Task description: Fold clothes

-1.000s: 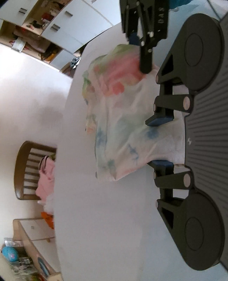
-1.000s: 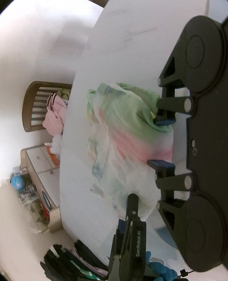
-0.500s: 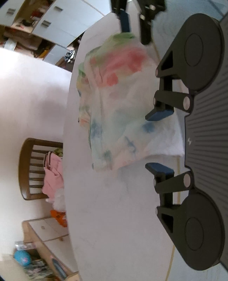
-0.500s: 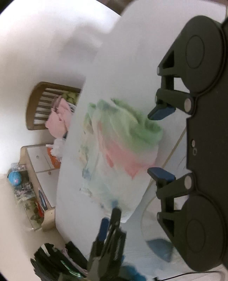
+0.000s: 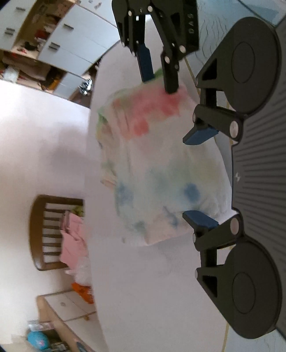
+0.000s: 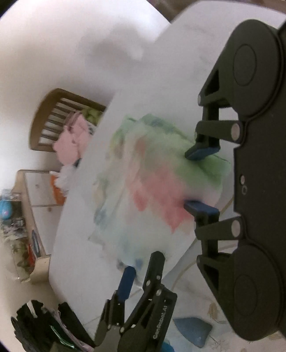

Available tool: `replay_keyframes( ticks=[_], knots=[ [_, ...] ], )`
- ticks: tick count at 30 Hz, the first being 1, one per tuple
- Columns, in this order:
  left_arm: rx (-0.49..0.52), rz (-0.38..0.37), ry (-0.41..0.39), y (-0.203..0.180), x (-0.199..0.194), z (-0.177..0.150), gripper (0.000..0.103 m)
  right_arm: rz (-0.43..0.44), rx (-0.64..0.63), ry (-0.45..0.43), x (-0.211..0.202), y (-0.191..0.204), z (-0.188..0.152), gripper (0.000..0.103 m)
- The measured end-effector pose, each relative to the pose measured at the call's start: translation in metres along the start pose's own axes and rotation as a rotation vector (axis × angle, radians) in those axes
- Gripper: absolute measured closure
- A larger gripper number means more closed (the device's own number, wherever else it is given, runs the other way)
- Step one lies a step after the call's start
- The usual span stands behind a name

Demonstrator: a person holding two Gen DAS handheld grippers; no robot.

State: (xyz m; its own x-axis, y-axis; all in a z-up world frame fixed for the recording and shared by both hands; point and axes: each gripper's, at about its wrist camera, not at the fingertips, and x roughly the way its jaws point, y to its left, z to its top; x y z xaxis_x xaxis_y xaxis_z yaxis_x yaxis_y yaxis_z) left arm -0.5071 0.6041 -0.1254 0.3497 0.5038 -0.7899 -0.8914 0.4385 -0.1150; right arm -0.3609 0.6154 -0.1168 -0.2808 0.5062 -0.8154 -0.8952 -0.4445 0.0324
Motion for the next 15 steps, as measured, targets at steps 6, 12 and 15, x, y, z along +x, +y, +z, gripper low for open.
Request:
replay_keyframes(
  ticks=[6, 12, 15],
  knots=[
    [0.009, 0.002, 0.007, 0.0, 0.01, -0.004, 0.038, 0.056, 0.078, 0.031, 0.011, -0.015, -0.001, 0.0],
    [0.004, 0.023, 0.031, -0.005, 0.001, 0.001, 0.035, 0.03, 0.096, -0.028, -0.013, -0.006, -0.006, 0.0],
    [0.008, 0.043, 0.027, -0.01, -0.009, 0.0, 0.019, 0.009, 0.086, -0.095, -0.034, 0.005, -0.012, 0.0]
  ],
)
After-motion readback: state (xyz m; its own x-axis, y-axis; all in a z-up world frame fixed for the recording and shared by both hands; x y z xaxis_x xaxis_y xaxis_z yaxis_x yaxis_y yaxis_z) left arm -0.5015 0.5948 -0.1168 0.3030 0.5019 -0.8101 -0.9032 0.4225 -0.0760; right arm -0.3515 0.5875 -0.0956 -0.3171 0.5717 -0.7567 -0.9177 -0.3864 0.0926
